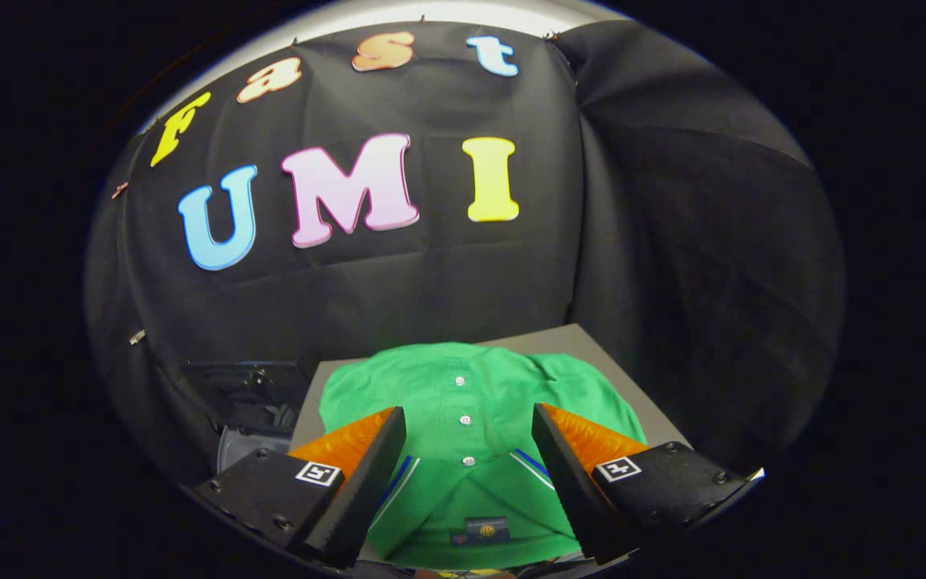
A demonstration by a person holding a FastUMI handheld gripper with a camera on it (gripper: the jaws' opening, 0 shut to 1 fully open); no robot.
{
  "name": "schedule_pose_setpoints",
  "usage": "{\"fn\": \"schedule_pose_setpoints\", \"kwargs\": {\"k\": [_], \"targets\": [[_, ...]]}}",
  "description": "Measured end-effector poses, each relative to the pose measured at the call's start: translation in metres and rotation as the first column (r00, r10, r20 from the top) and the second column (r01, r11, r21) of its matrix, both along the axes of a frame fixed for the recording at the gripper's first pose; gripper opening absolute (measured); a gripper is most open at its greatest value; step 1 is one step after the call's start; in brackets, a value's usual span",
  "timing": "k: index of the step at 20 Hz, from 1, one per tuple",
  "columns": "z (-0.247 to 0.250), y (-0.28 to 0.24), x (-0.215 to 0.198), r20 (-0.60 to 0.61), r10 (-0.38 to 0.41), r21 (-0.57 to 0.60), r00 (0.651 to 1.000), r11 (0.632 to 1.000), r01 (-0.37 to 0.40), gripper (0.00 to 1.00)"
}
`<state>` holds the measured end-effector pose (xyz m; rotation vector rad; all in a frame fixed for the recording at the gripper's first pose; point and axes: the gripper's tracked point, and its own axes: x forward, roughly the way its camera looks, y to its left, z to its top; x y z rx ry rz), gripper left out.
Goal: Put the clothes into the washing machine and then close the washing machine lid.
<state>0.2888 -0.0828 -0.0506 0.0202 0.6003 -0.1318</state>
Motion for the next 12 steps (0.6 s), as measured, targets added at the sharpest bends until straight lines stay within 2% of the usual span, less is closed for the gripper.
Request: {"fn": "schedule_pose_setpoints", "kwargs": {"k": [3,6,8,11,12], "targets": [[-0.020,-0.007,0.024,-0.091,-0.001,-0.010,0.996,1.000,0.000,0.99],[-0.047,-0.003,0.039,-0.178,0.046,0.016,0.983,0.999,-0.044,0.99],[-0.051,-0.003,0.045,-0.177,0.047,0.069,0.983,0.997,-0.035,0.96],[-0.056,-0.006,0.055,-0.151,0.020,0.124,0.988,0.992,-0.001,0.83],[-0.057,-0.009,0.056,-0.140,0.009,0.127,0.990,0.992,0.009,0.70]]}}
